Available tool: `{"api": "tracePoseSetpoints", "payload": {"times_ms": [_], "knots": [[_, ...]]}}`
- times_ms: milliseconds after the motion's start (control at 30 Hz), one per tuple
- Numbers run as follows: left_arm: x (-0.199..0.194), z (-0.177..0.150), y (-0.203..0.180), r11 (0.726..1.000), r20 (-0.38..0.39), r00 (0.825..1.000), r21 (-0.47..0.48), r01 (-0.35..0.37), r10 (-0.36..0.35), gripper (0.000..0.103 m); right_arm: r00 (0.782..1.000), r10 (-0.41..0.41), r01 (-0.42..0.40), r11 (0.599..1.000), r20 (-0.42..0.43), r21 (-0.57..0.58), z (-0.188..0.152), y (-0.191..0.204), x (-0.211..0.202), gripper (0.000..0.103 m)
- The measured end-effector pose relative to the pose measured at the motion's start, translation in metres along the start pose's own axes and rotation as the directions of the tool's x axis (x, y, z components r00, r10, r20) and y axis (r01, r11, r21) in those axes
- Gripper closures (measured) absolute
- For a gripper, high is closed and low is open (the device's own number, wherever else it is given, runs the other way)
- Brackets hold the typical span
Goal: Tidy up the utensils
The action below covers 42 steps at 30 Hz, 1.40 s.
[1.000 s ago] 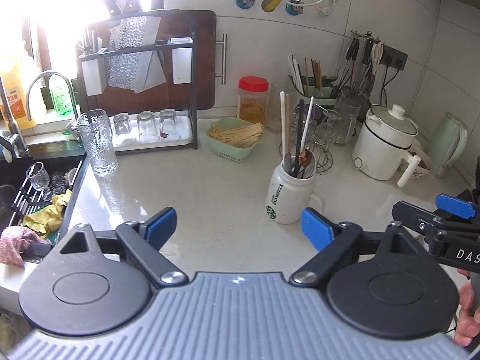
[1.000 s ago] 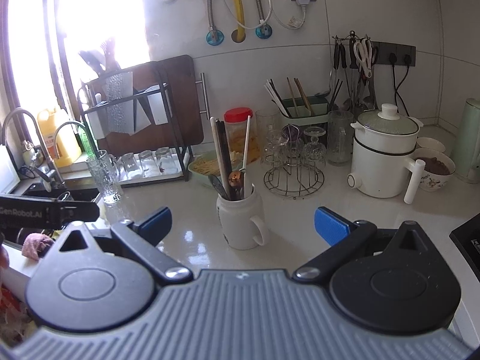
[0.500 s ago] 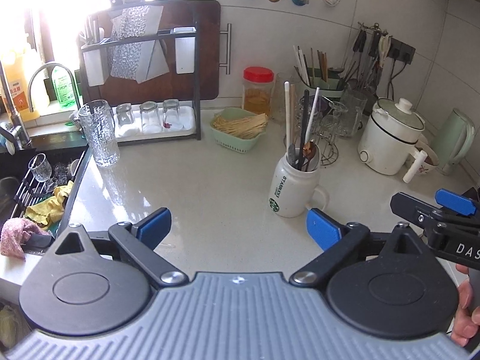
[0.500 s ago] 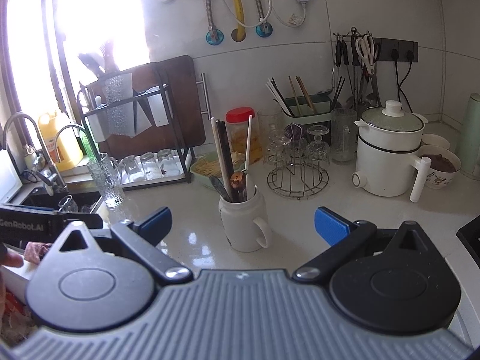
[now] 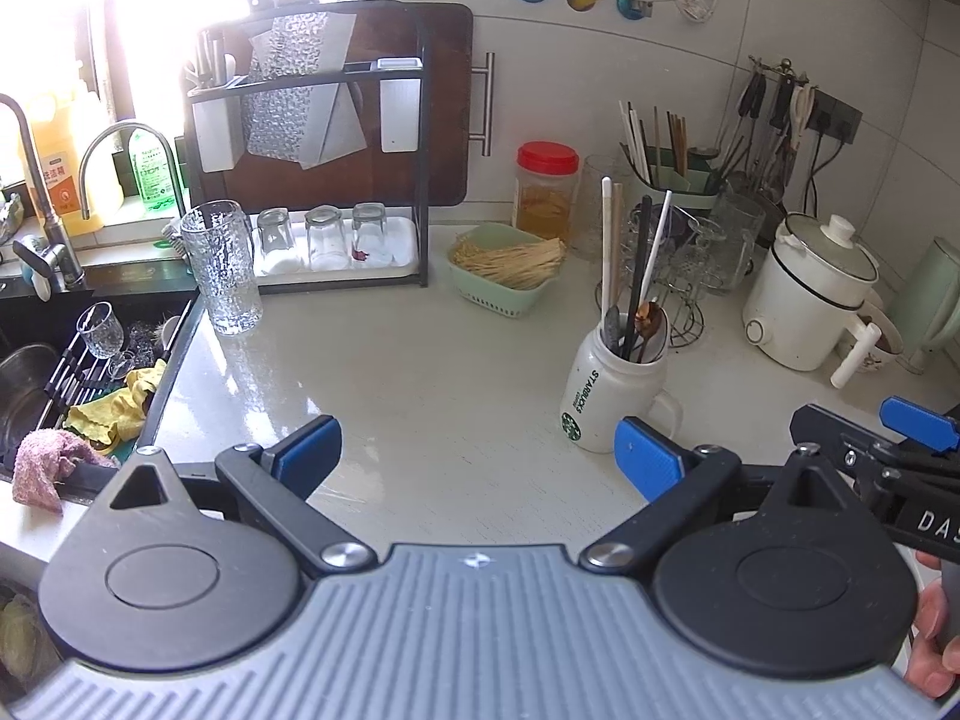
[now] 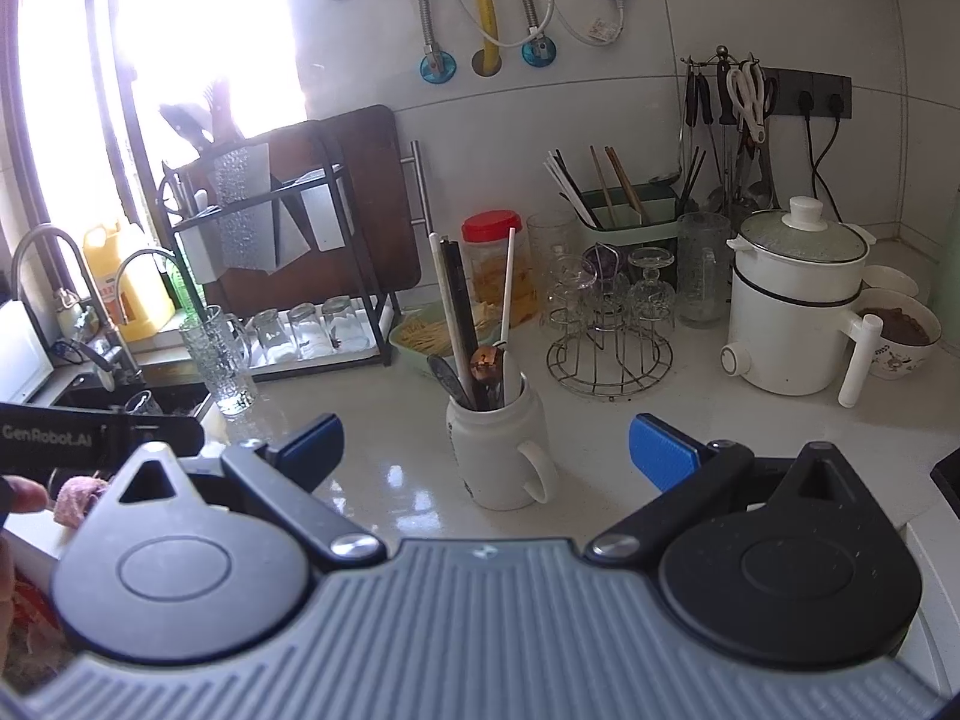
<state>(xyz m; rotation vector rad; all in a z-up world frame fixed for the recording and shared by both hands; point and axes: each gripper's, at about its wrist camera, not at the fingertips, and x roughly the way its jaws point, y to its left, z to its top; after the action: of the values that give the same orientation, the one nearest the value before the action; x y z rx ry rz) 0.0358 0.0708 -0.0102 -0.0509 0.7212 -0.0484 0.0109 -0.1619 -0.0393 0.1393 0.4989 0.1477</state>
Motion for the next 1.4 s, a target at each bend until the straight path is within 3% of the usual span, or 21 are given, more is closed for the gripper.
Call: {"api": "tracePoseSetpoints", "payload": {"times_ms": [433,1400], "knots": [[-0.003,0.008,-0.002,0.999,0.025,0.999,-0.008,-0.046,0.046,0.004,1.0,0.015,-0.015,1.0,0.0,-0.009,0.006,-0.004,0.004,0.0],[-0.009,0.001,0.003,0.999,0.032,0.999,-0.039,-0.013,0.015,0.004,0.999,0.009,-0.008,0.999,0.04,-0.038,0.01,0.002,-0.001,0.0]]}}
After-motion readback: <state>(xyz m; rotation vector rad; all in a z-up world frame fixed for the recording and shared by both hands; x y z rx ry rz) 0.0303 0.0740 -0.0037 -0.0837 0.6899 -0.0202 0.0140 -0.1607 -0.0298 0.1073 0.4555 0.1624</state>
